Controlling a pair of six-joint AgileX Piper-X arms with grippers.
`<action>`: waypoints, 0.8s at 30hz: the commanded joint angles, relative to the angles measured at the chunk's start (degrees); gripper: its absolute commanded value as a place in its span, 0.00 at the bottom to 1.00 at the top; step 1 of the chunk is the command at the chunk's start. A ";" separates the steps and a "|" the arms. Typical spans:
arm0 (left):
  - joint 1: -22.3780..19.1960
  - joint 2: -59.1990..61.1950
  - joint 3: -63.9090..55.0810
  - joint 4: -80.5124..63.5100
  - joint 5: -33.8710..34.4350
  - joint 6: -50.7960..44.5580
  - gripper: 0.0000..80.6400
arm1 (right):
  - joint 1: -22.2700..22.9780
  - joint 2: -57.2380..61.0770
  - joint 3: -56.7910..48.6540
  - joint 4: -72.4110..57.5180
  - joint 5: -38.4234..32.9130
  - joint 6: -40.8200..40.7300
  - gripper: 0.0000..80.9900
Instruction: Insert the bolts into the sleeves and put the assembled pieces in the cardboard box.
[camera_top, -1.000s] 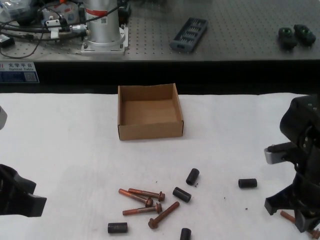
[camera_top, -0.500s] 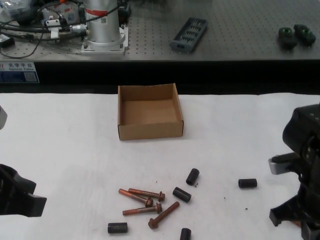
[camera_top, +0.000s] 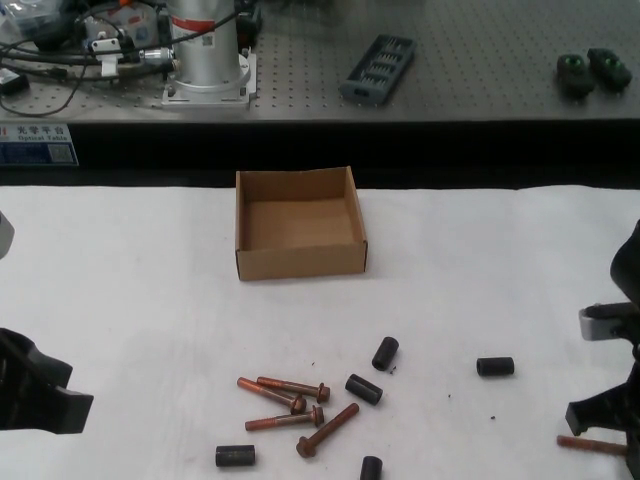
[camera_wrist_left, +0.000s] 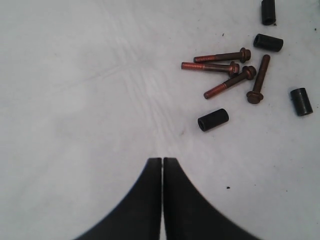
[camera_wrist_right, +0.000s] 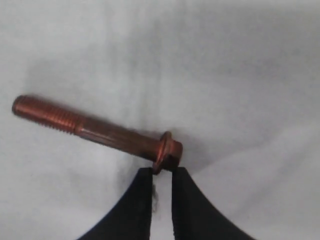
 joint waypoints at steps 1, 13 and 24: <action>-0.31 0.00 -0.47 -0.28 -0.03 1.29 0.01 | -0.41 -0.80 -0.11 -1.08 -0.31 -0.54 0.14; -0.31 0.00 -0.47 -0.28 -0.03 1.29 0.01 | -0.50 -0.80 -0.11 -10.63 -3.89 0.07 0.14; -0.31 0.00 -0.47 -0.28 -0.03 1.29 0.01 | -0.50 0.99 -0.11 -18.89 -12.01 0.05 0.14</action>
